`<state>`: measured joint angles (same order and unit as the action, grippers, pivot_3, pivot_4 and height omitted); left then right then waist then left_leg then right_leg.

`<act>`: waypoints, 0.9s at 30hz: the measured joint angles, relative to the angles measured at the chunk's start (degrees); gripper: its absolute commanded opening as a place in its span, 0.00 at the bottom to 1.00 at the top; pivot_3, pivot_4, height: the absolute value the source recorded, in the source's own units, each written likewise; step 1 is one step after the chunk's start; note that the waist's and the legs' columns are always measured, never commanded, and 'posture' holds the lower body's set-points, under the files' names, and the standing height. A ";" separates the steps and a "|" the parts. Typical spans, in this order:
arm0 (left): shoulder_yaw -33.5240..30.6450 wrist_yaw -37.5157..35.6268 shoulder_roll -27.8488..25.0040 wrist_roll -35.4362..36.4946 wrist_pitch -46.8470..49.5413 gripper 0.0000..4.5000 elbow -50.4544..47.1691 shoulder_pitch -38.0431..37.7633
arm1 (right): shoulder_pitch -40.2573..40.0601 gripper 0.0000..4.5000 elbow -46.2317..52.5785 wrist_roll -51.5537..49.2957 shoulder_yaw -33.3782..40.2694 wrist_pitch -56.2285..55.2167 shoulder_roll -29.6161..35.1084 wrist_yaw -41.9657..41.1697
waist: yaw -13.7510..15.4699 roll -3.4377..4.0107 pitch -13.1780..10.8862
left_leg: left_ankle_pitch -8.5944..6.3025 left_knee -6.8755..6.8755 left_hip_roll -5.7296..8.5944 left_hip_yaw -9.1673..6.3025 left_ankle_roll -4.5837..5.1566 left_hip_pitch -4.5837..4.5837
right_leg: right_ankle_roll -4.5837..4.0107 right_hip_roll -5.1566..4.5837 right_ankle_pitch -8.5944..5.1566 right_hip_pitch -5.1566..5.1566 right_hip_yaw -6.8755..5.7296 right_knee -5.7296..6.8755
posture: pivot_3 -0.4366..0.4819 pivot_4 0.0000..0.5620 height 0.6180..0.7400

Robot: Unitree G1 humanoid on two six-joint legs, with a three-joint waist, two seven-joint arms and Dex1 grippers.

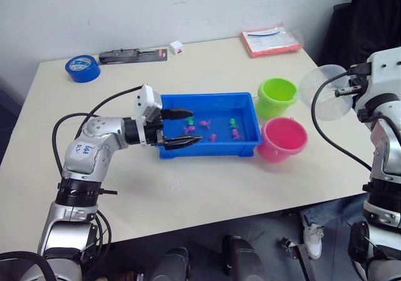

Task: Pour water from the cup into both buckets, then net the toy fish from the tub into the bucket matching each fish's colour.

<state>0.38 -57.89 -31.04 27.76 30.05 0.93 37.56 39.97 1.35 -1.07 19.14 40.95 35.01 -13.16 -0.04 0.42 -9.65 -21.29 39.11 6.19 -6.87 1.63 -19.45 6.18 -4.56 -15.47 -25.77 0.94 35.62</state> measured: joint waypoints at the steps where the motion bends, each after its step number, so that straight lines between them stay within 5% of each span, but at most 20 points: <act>1: -0.05 0.58 0.01 -0.02 0.00 1.00 -0.04 0.38 | 1.65 0.15 -1.37 0.01 -0.04 0.74 -0.16 1.12 | -0.01 0.00 0.00 | 0.00 -0.01 -0.01 0.00 0.00 0.00 | 0.00 0.00 0.00 -0.01 0.00 0.01 | 0.48 0.27 1.00; 16: -0.48 7.34 -0.88 -1.25 3.38 1.00 -1.57 -1.67 | 17.13 0.15 -27.81 10.52 -14.45 -7.91 -1.43 13.06 | -1.50 0.00 0.00 | 0.03 0.12 0.04 0.35 0.01 -0.80 | 0.01 -0.02 0.01 -1.07 -0.08 0.32 | 0.48 0.27 1.00; 27: -0.50 7.87 -1.22 -1.10 3.83 1.00 -3.88 -2.70 | 21.08 0.15 -35.06 17.93 -23.17 -14.98 -1.51 14.46 | -1.93 0.01 0.00 | 0.03 0.11 0.02 0.39 0.01 -0.80 | 0.02 0.00 0.01 -1.12 -0.14 0.33 | 0.48 0.27 1.00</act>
<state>-0.12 -50.02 -32.26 26.66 33.88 -2.95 34.86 61.06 -33.70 16.86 -4.03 25.96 33.50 1.30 -1.97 0.43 -9.64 -21.26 39.22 6.21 -6.48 1.65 -20.26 6.20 -4.56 -15.46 -26.89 0.80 35.95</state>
